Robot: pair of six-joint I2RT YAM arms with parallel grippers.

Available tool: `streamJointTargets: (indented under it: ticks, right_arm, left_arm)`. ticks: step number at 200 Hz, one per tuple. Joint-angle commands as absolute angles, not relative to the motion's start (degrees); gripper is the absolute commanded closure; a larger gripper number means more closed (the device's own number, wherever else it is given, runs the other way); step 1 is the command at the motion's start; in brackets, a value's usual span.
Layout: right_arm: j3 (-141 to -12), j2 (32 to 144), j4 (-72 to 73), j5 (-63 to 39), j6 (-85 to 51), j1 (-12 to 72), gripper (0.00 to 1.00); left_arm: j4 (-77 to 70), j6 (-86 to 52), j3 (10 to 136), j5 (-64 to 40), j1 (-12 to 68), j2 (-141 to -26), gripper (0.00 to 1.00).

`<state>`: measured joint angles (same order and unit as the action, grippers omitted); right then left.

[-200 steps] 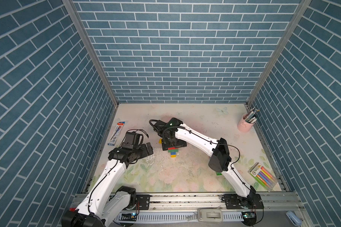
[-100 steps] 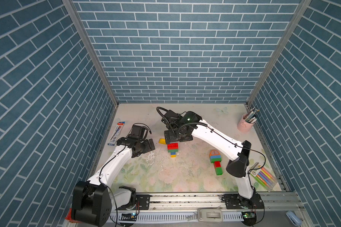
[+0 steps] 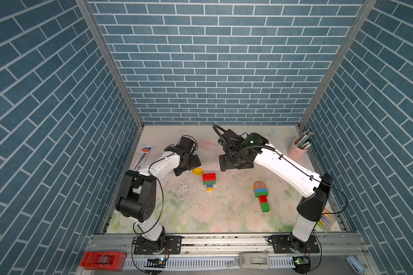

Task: Assemble an ice cream with lego
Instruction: Pick up the lego brick from the center of the board.

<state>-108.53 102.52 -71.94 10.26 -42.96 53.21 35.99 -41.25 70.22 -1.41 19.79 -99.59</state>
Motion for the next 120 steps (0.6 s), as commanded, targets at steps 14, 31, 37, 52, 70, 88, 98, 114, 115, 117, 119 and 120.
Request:
streamJointTargets:
  ticks: [14, 31, 37, 52, 70, 88, 98, 114, 115, 117, 119, 120]
  right_arm:
    - [-106.2, 99.7, -70.4, 9.0, -41.0, 51.5, 0.02]
    - [-104.9, 99.0, -69.8, 8.5, -41.0, 50.8, 0.02]
    - [-104.4, 98.8, -69.4, 8.4, -41.0, 50.6, 0.02]
    - [-103.3, 98.3, -68.6, 7.7, -41.0, 50.0, 0.02]
    - [-102.9, 98.3, -68.2, 7.4, -41.0, 49.6, 0.02]
    - [-102.9, 98.4, -68.2, 7.3, -40.9, 49.5, 0.02]
    - [-102.9, 98.4, -68.2, 7.2, -40.9, 49.3, 0.02]
    - [-103.1, 98.6, -68.1, 7.1, -40.9, 49.2, 0.02]
    - [-103.0, 98.6, -68.1, 7.1, -40.9, 49.2, 0.02]
    - [-103.0, 98.7, -68.2, 7.1, -40.8, 49.2, 0.02]
    - [-103.0, 98.7, -68.2, 7.0, -40.8, 49.2, 0.02]
    - [-103.0, 98.7, -68.1, 7.0, -40.8, 49.3, 0.02]
  left_arm:
    - [42.7, -40.7, 77.7, 4.2, 22.0, -107.9, 0.0]
    - [44.2, -39.4, 79.7, 4.6, 22.5, -110.8, 0.0]
    - [44.5, -39.1, 80.1, 4.2, 22.6, -111.6, 0.0]
    - [44.9, -38.4, 80.5, 2.8, 22.6, -113.3, 0.0]
    - [45.0, -38.2, 79.7, 2.2, 22.6, -113.5, 0.01]
    - [44.9, -38.4, 77.6, 2.5, 22.6, -111.9, 0.01]
    - [45.0, -38.8, 76.1, 2.8, 22.4, -110.6, 0.01]
    - [44.6, -39.3, 73.4, 2.9, 22.3, -107.9, 0.02]
    - [44.5, -39.3, 73.3, 2.9, 22.3, -107.7, 0.02]
    - [44.4, -39.4, 72.9, 2.9, 22.3, -107.4, 0.02]
    - [44.4, -39.4, 72.6, 3.0, 22.3, -107.0, 0.02]
    - [44.3, -39.4, 72.4, 3.0, 22.2, -106.8, 0.02]
